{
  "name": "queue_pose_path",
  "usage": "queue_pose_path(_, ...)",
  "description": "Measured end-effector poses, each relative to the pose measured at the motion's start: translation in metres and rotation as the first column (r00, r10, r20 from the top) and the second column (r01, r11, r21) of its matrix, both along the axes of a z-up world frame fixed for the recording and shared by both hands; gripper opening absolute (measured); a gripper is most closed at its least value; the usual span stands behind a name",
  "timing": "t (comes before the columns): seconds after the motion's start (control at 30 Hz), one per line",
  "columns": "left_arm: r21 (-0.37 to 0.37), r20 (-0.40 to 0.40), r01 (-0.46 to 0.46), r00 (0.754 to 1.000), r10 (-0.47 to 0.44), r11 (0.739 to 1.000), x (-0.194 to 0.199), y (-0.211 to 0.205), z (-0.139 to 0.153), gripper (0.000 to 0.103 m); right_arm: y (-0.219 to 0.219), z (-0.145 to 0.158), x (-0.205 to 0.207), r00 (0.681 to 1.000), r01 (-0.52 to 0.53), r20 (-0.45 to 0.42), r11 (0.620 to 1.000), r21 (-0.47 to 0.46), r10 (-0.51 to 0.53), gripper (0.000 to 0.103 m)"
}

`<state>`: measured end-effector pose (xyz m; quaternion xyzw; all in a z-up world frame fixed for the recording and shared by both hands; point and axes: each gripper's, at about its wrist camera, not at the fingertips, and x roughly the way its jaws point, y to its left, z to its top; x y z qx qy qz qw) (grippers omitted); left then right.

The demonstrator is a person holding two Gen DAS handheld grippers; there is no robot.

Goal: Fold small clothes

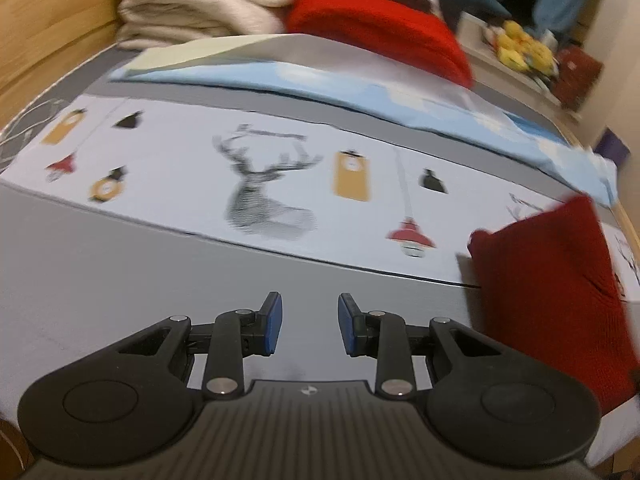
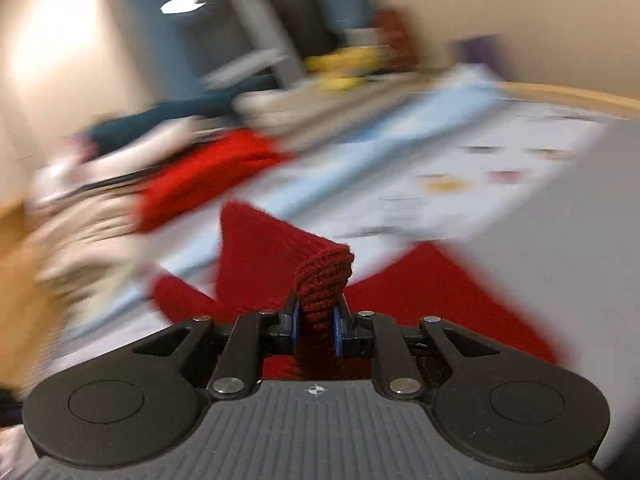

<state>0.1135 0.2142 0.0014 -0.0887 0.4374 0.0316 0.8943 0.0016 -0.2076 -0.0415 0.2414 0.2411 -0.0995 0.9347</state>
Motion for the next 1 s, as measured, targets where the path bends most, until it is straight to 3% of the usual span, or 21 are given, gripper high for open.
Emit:
queue_pose_path(0.07, -0.005, 0.002, 0.031, 1.000, -0.031, 1.000, 0.009, -0.024, -0.001, 0.034, -0.051, -0.030, 0.000, 0.977, 0.156, -0.154, 0.987, 0.039, -0.148, 0.016)
queue_pose_path(0.13, -0.015, 0.003, 0.061, 0.998, -0.061, 0.998, 0.018, -0.048, -0.002, 0.034, -0.094, -0.060, -0.001, 0.918, 0.287, -0.307, 0.955, 0.074, -0.252, 0.018)
queue_pose_path(0.17, -0.020, 0.004, 0.079, 0.997, -0.079, 0.997, 0.022, -0.061, -0.003, 0.034, -0.108, -0.069, -0.001, 0.898, 0.308, -0.357, 0.946, 0.100, -0.255, 0.020)
queue_pose_path(0.2, -0.020, 0.005, 0.093, 0.996, -0.093, 0.995, 0.025, -0.070, -0.004, 0.034, -0.123, -0.076, -0.004, 0.886, 0.322, -0.396, 0.934, 0.156, -0.240, 0.029)
queue_pose_path(0.27, -0.014, 0.008, 0.123, 0.992, -0.122, 0.992, 0.031, -0.091, -0.006, 0.034, -0.136, -0.065, -0.010, 0.893, 0.326, -0.382, 0.927, 0.186, -0.238, 0.039)
queue_pose_path(0.37, -0.007, 0.002, 0.157, 0.988, -0.157, 0.988, 0.037, -0.116, -0.011, 0.034, -0.141, -0.026, -0.006, 0.922, 0.283, -0.304, 0.953, 0.105, -0.240, 0.040)
queue_pose_path(0.4, -0.005, -0.001, 0.165, 0.986, -0.165, 0.986, 0.038, -0.121, -0.013, 0.034, -0.145, -0.018, -0.002, 0.938, 0.248, -0.275, 0.962, 0.111, -0.210, 0.041)
queue_pose_path(0.5, 0.009, -0.017, 0.197, 0.980, -0.197, 0.980, 0.040, -0.136, -0.020, 0.034, -0.147, -0.006, 0.038, 0.972, 0.002, -0.233, 0.991, 0.130, 0.029, 0.053)
queue_pose_path(0.6, 0.006, -0.029, 0.237, 0.971, -0.236, 0.972, 0.037, -0.146, -0.024, 0.034, -0.138, -0.026, 0.083, 0.913, -0.230, -0.305, 0.960, 0.162, 0.270, 0.057)
queue_pose_path(0.63, -0.006, -0.035, 0.259, 0.965, -0.259, 0.966, 0.036, -0.151, -0.027, 0.034, -0.134, -0.037, 0.096, 0.881, -0.280, -0.354, 0.948, 0.148, 0.316, 0.057)
queue_pose_path(0.7, -0.033, -0.047, 0.308, 0.950, -0.310, 0.951, 0.035, -0.162, -0.031, 0.035, -0.134, -0.053, 0.115, 0.846, -0.329, -0.402, 0.936, 0.127, 0.351, 0.057)
queue_pose_path(0.77, -0.073, -0.056, 0.365, 0.928, -0.369, 0.928, 0.033, -0.176, -0.036, 0.036, -0.136, -0.071, 0.119, 0.832, -0.333, -0.413, 0.929, 0.161, 0.370, 0.049)
queue_pose_path(0.8, -0.098, -0.057, 0.400, 0.912, -0.406, 0.911, 0.033, -0.186, -0.039, 0.036, -0.134, -0.079, 0.117, 0.822, -0.338, -0.415, 0.920, 0.196, 0.390, 0.030)
queue_pose_path(0.83, -0.112, -0.053, 0.431, 0.897, -0.439, 0.895, 0.031, -0.197, -0.040, 0.036, -0.135, -0.080, 0.119, 0.823, -0.330, -0.412, 0.920, 0.210, 0.390, 0.021)
queue_pose_path(0.93, -0.138, -0.018, 0.516, 0.852, -0.523, 0.845, 0.027, -0.230, -0.044, 0.036, -0.141, -0.049, 0.107, 0.888, -0.360, -0.236, 0.915, 0.181, 0.396, 0.016)
queue_pose_path(1.0, -0.178, -0.007, 0.559, 0.823, -0.569, 0.810, 0.026, -0.250, -0.048, 0.036, -0.146, -0.026, 0.093, 0.905, -0.389, -0.119, 0.908, 0.160, 0.408, 0.015)
